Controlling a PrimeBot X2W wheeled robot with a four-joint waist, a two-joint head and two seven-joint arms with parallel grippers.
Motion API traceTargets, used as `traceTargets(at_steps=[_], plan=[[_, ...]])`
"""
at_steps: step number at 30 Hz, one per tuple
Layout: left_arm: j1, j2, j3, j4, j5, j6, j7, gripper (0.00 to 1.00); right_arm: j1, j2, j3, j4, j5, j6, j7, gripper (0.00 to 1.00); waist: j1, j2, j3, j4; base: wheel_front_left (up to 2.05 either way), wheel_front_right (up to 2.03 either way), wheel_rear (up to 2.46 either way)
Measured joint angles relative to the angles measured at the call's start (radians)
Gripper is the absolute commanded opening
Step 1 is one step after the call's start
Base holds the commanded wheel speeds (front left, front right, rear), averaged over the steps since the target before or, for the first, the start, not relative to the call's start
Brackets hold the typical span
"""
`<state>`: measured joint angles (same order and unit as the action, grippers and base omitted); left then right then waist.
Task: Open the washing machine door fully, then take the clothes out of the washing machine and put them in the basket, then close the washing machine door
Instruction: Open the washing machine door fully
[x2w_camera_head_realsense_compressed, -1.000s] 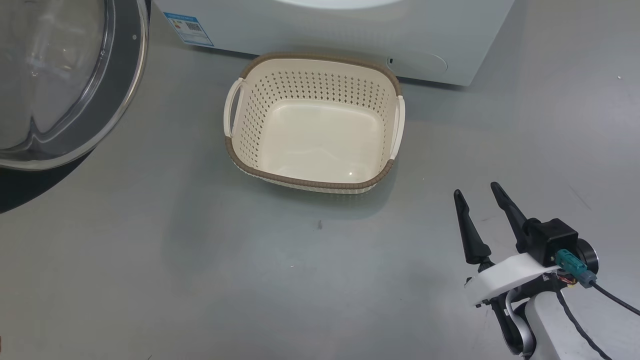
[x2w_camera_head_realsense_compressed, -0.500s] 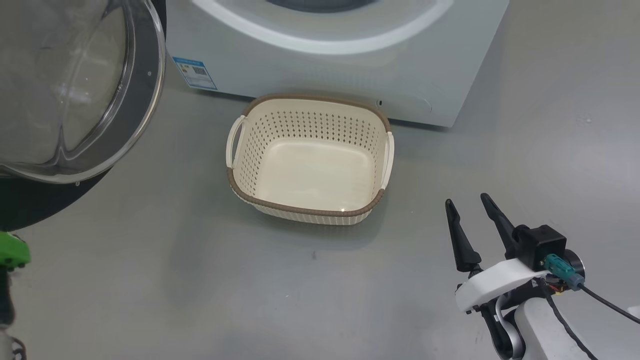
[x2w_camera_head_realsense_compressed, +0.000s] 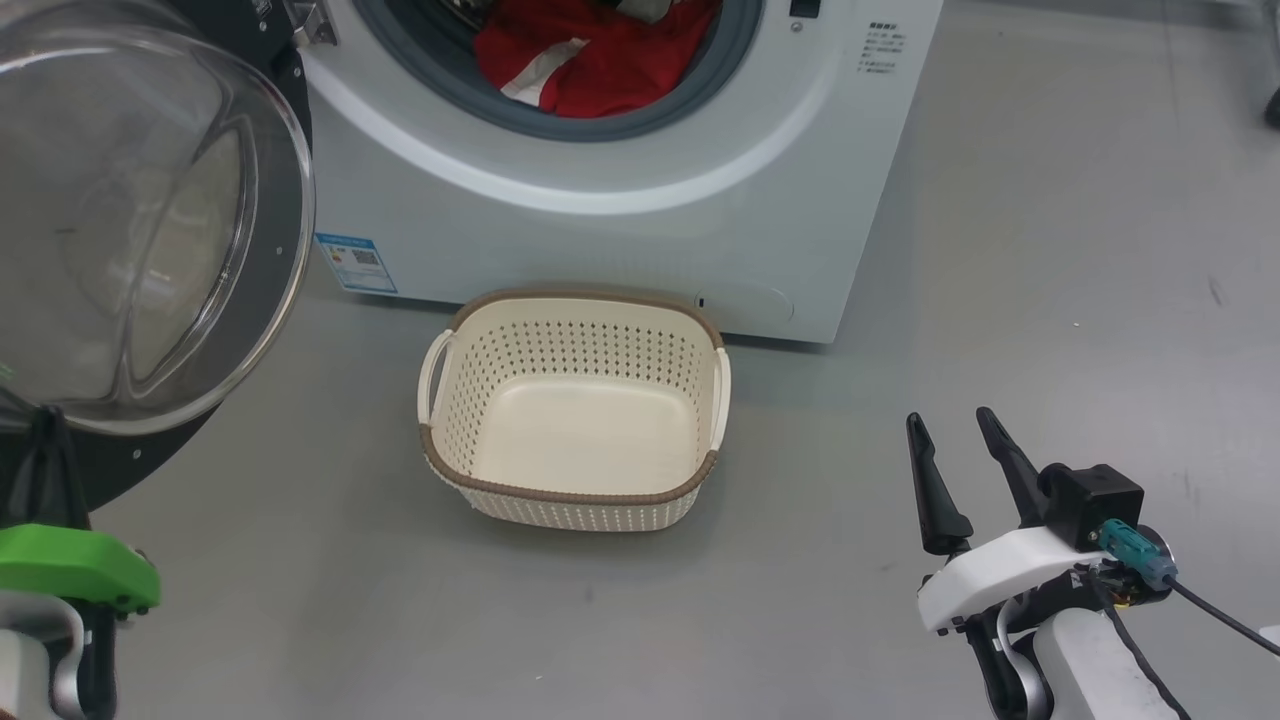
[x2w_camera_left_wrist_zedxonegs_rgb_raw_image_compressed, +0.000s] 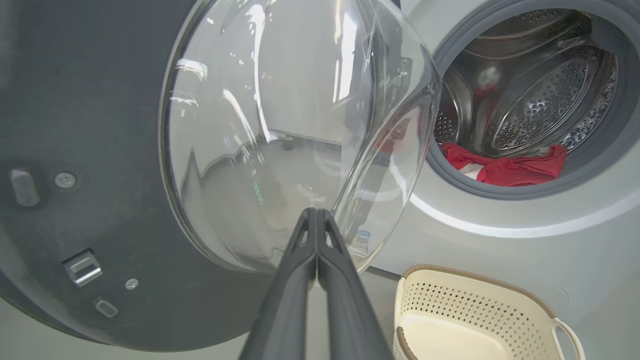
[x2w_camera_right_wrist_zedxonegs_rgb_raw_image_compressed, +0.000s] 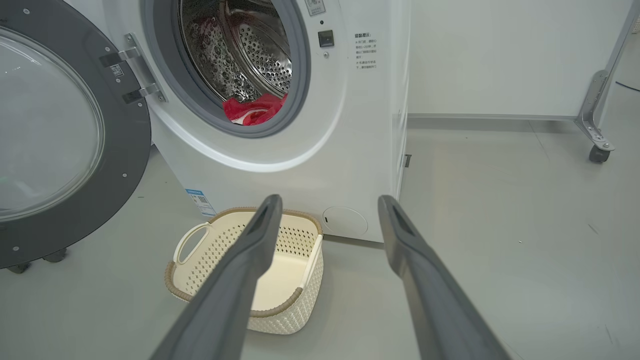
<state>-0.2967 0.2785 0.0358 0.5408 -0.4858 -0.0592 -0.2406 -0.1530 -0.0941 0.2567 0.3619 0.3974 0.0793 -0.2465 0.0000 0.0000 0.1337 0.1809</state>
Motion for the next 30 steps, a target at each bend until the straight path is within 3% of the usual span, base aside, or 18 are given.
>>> traceTargets(at_steps=[18, 30], plan=[[0.157, -0.095, -0.041, -0.137, 0.012, -0.012, -0.009, 0.0, 0.019, 0.003, -0.038, -0.03, 0.014, -0.004, -0.001, 1.0, -0.0001, 0.0, -0.1, -0.15, 0.0, 0.0, 0.0], [0.2, -0.165, -0.074, -0.233, 0.032, -0.016, -0.01, 0.0, 0.045, 0.003, -0.055, -0.054, 0.008, -0.004, -0.001, 1.0, -0.0001, 0.0, -0.114, -0.198, 0.0, 0.0, 0.0]])
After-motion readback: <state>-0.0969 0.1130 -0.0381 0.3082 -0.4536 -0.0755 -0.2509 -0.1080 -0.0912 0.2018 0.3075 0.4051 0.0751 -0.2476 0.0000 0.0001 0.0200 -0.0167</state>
